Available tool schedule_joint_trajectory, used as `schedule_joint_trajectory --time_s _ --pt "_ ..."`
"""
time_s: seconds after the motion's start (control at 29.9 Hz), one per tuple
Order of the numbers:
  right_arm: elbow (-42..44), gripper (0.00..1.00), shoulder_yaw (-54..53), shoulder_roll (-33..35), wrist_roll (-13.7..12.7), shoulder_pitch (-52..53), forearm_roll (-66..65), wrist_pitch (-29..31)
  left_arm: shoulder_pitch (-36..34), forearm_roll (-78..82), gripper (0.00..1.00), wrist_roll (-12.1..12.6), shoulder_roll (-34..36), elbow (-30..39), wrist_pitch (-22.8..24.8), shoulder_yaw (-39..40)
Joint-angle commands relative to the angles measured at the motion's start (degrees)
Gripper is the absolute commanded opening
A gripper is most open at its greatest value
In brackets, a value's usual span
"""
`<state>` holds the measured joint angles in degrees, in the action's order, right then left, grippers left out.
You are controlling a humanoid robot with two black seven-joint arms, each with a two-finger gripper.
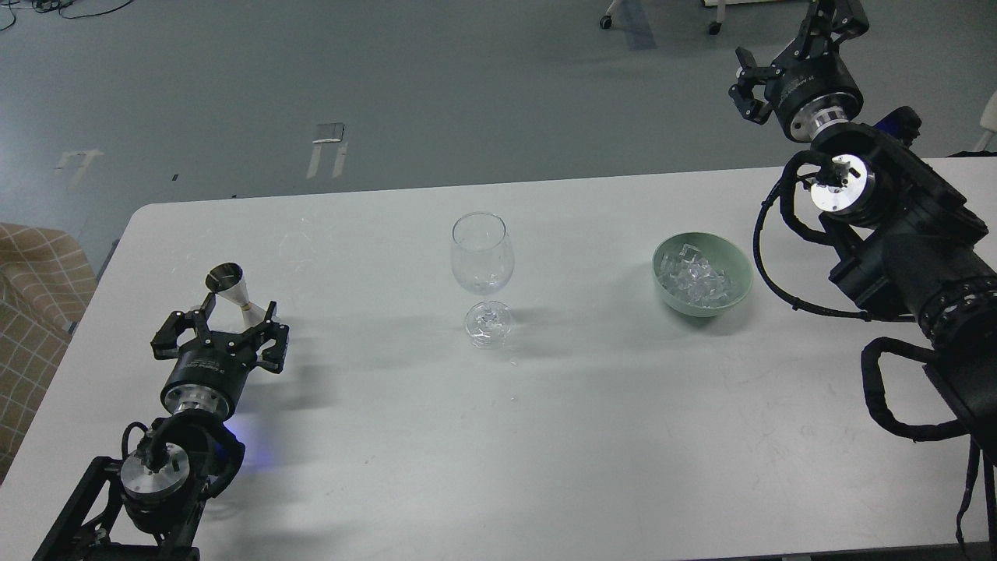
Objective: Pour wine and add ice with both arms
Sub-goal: 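Close the left gripper around the metal jigger, then lift the jigger upright with the left gripper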
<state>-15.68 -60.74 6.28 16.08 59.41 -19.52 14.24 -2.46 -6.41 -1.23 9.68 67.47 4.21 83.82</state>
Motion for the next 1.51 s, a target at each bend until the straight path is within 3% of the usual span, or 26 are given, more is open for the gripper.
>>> schedule_joint_trajectory --time_s 0.0,0.4,0.77,0.9,1.47 --pt "0.0 1.00 0.1 0.0 0.0 0.0 0.0 0.0 -1.6 -0.2 0.77 0.0 0.1 -2.1 0.0 0.2" --pt "0.0 1.00 0.1 0.0 -0.1 -0.3 0.0 0.0 -6.4 -0.4 0.77 1.3 -0.6 -8.4 1.0 0.6" --pt "0.0 1.00 0.2 0.0 -0.1 -0.4 -0.1 0.0 -9.8 -0.4 0.84 1.9 -0.7 -14.2 2.4 0.6" --pt "0.0 1.00 0.2 0.0 -0.1 -0.4 -0.1 0.0 -10.4 -0.4 0.76 1.9 -0.7 -14.3 2.2 0.6" --pt "0.0 1.00 0.2 0.2 -0.1 -0.4 -0.2 -0.1 -13.4 -0.4 0.70 2.4 -0.8 -19.0 2.5 0.8"
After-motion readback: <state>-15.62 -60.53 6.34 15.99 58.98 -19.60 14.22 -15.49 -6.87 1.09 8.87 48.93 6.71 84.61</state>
